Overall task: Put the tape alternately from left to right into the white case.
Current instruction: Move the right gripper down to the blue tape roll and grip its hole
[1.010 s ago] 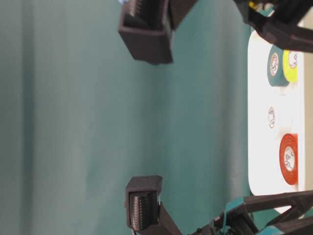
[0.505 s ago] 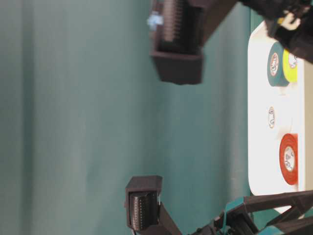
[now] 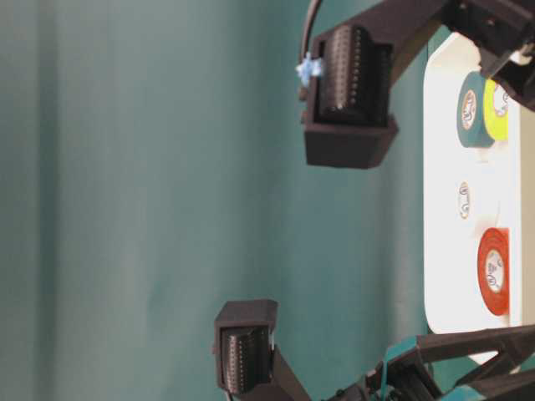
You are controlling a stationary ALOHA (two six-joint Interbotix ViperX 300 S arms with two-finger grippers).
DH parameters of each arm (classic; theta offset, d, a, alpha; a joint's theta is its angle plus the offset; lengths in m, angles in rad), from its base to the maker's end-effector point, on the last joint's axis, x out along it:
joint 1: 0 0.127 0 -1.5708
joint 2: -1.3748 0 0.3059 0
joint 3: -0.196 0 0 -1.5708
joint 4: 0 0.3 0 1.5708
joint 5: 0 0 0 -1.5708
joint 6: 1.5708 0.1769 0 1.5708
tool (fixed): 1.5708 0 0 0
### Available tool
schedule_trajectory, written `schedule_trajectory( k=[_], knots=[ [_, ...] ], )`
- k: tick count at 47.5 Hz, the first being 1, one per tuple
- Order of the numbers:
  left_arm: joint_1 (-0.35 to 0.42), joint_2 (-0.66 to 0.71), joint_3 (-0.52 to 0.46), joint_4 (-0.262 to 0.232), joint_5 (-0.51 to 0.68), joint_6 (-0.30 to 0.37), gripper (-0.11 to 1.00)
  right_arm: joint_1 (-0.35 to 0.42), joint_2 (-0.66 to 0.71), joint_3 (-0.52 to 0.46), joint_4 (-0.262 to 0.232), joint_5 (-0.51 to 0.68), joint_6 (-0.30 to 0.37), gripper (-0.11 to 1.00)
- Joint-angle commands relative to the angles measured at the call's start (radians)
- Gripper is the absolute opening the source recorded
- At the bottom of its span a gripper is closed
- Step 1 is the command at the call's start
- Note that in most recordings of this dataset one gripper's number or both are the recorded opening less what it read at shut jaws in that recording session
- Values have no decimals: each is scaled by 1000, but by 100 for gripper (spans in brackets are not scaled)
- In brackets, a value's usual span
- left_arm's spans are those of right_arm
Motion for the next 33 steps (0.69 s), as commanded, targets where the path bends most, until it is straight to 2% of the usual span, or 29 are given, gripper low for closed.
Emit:
schedule_trajectory(
  k=[1,16,20,23,30,33],
  knots=[
    [-3,-23,6,-2,-8,0,75,2,-14,-15,-2,-2,0,80],
    [-3,-23,8,-2,-8,-3,75,-6,-11,-21,-6,-2,-2,79],
    [-3,-23,8,-2,-8,-3,75,-5,-11,-28,-6,-3,-2,76],
    [-3,-23,8,-2,-8,-3,75,-6,-11,-32,-6,-3,-2,68],
    [-3,-23,8,-2,-8,-3,75,-6,-11,-37,-6,-2,-3,29],
    [-3,-23,9,-2,-8,-3,75,-6,-11,-40,-6,-2,-3,27]
  ],
)
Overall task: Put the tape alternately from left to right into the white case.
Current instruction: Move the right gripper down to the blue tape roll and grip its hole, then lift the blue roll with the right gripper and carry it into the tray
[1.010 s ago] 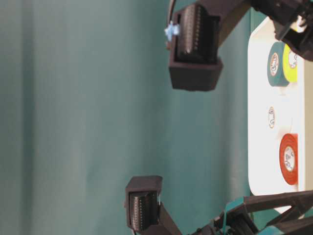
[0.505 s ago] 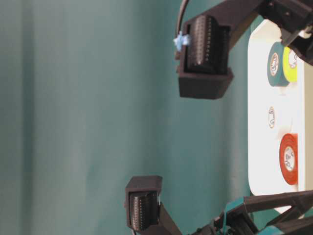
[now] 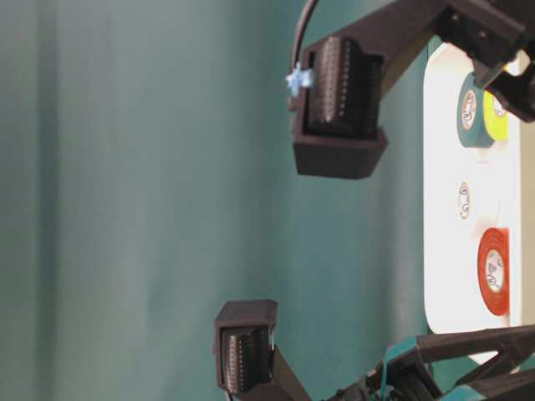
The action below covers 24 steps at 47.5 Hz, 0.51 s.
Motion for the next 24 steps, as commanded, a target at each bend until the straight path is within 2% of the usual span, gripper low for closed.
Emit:
schedule_trajectory(
  k=[1,24],
  knots=[
    [-5,-23,9,-2,-8,2,75,-2,-15,-23,-2,-5,-2,27],
    [-3,-23,9,-2,-8,0,75,2,-29,-32,-2,-3,-2,27]
  ],
)
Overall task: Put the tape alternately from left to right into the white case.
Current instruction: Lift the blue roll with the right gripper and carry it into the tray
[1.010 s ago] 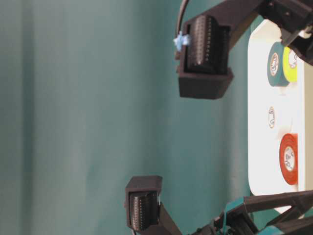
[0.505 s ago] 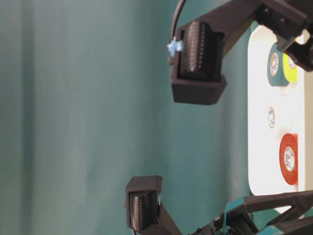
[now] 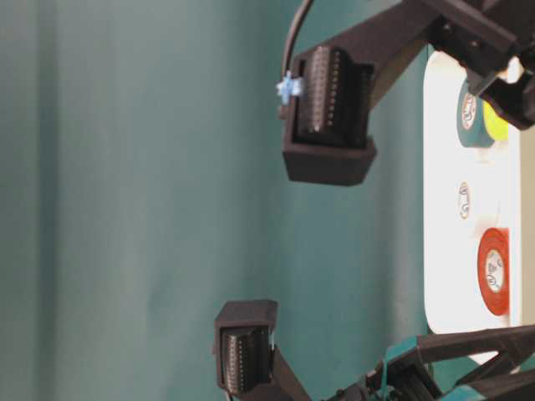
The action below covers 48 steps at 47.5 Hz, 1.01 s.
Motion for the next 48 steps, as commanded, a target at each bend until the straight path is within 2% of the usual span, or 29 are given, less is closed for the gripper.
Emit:
schedule_trajectory(
  k=[1,19,32,48],
  knots=[
    [-3,-26,9,-2,-8,-2,75,2,-31,-21,0,-6,0,27],
    [-3,-23,9,-2,-8,-2,75,11,-138,-21,0,2,2,27],
    [-3,-26,9,-2,-8,-2,75,3,-166,-35,-2,98,2,27],
    [-3,-26,9,-2,-8,-3,75,-91,-166,-35,-2,126,-8,27]
  ],
)
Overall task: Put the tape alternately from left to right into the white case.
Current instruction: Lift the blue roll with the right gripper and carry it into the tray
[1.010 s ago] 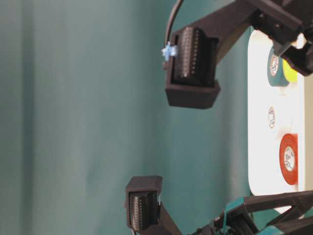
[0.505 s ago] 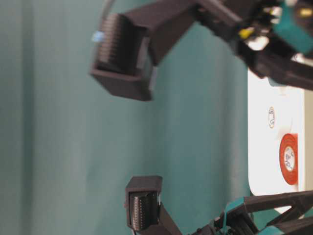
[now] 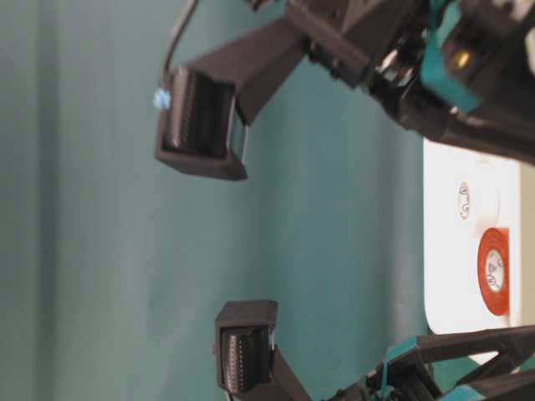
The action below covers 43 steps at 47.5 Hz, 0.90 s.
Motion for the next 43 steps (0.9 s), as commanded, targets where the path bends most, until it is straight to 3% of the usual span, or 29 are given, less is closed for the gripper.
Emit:
schedule_trajectory(
  k=[1,28,43],
  knots=[
    [-5,-23,9,-2,-8,2,75,-31,-31,-23,-6,-5,-3,27],
    [-3,-26,9,-2,-8,2,75,-265,-31,-29,-144,-5,-5,27],
    [-3,-23,11,-2,-8,2,75,-357,-31,-55,-222,0,-6,27]
  ],
)
